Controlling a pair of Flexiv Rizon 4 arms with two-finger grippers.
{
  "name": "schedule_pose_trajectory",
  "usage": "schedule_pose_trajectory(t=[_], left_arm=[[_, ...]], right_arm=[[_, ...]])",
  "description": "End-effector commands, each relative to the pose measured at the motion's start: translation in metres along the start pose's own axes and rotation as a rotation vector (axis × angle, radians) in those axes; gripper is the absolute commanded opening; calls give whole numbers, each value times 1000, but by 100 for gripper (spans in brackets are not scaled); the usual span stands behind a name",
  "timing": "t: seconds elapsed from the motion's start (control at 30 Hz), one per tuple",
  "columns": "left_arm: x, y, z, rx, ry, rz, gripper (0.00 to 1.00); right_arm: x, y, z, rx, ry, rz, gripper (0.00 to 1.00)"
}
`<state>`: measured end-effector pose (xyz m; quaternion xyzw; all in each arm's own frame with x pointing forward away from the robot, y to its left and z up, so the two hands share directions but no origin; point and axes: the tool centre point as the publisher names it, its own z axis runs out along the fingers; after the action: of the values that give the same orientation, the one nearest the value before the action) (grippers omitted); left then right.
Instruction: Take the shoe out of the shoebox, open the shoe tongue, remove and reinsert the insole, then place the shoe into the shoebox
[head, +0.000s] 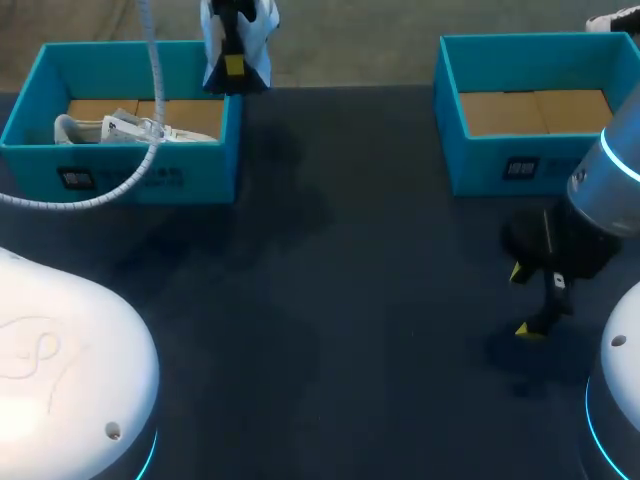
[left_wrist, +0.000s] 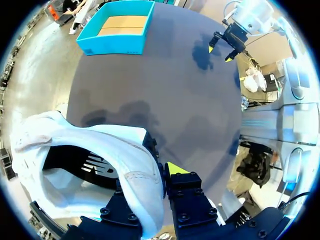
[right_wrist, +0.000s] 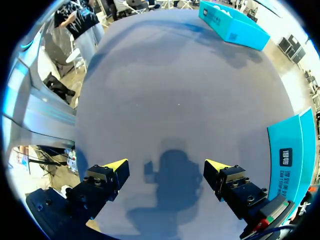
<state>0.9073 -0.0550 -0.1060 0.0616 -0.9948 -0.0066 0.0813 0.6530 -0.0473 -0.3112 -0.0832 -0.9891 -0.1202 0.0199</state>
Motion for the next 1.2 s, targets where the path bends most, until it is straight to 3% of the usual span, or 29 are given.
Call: schedule_pose_trajectory(t=[0.03,0.17,0.33,0.6,0.7,0.97,1.1,1.2], left_arm=[[1,2,-2,1,-4,0,0],[-38,34,-17,26,8,-20,0],[-88,76,-39,-11,19,-15,0],[-143,104,-49,-47,0,37,0],[-163,113,-47,-56,2,168,0],[-196,145,-44,-113,-4,521,0],[-197,163,-46,-215,-99,697,0],[-198,171,-49,-232,-118,689,0]], right_arm=[[1,-1,0,0,-3,-1,100],[1,-1,0,0,-3,-1,100],[1,-1,0,0,-3,-1,100],[1,-1,0,0,-3,-1,100],[1,-1,0,0,-3,-1,100],[1,-1,0,0,-3,-1,100],[1,-1,0,0,-3,-1,100],[1,-1,0,0,-3,-1,100]])
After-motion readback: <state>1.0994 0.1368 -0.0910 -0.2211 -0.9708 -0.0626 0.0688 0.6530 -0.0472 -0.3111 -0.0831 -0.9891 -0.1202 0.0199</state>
